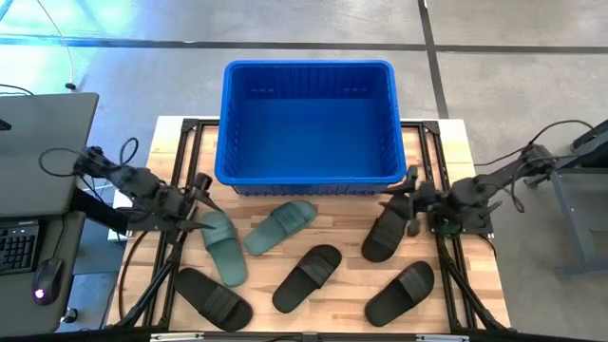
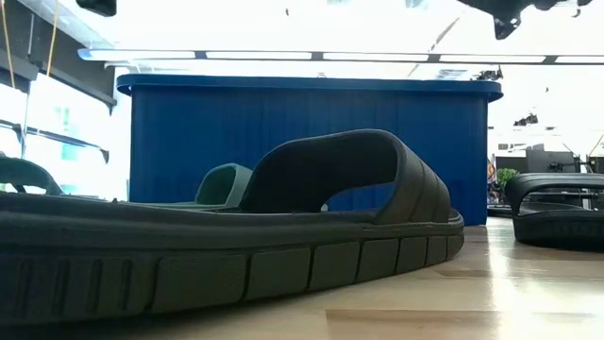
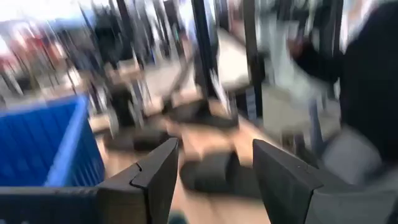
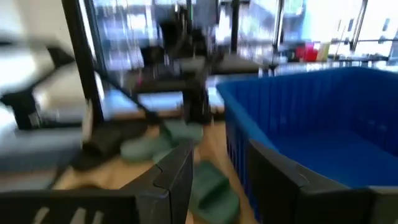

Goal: Pick and place slides into bin
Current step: Put the green slide into the blue bin

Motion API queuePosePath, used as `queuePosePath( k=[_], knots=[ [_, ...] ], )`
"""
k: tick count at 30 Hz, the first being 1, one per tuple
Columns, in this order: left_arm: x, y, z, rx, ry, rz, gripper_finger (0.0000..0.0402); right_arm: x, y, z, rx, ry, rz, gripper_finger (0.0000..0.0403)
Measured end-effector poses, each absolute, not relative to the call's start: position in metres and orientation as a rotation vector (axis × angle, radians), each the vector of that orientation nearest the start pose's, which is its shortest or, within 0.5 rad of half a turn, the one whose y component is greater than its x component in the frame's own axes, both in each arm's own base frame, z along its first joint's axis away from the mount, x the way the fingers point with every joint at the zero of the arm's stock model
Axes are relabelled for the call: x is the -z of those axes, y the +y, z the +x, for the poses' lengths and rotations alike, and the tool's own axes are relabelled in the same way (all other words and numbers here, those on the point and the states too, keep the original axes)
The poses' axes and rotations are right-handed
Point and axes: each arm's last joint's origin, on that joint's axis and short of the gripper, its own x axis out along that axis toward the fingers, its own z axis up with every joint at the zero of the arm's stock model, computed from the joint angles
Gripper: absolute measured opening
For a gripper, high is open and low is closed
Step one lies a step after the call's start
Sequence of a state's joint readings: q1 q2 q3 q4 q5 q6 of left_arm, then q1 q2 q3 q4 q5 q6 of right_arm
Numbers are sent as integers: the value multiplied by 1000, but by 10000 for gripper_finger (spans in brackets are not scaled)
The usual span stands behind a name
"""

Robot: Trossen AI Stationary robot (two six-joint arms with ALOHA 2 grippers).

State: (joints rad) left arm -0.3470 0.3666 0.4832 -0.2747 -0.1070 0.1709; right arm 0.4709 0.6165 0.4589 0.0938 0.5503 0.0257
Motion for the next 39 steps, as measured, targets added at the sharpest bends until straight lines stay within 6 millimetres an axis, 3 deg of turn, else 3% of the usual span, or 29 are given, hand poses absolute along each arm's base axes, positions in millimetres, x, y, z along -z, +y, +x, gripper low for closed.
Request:
queuePosePath(
  k=[3,6,14,19,23,26,32,35,39],
  knots=[
    [-278,-41,122,261,353,217,191,-271,65,161,76,131,-48,139],
    [-271,-52,151,262,606,193,191,-271,75,180,76,188,-108,139],
    [-213,-77,207,226,1369,37,191,-271,89,211,118,268,-363,139],
    [-178,-87,225,170,1673,44,191,-265,90,216,169,303,-422,139],
    [-163,-93,236,67,1802,87,191,-263,89,216,189,316,-434,139],
    [-162,-102,245,64,1807,127,191,-263,89,216,191,319,-462,139],
    [-185,-121,251,24,1784,176,191,-263,89,216,191,320,-484,139],
    [-198,-127,249,-105,1768,223,191,-264,89,216,191,319,-483,139],
    [-202,-130,241,-276,1750,247,191,-264,89,216,192,318,-475,139]
  ],
)
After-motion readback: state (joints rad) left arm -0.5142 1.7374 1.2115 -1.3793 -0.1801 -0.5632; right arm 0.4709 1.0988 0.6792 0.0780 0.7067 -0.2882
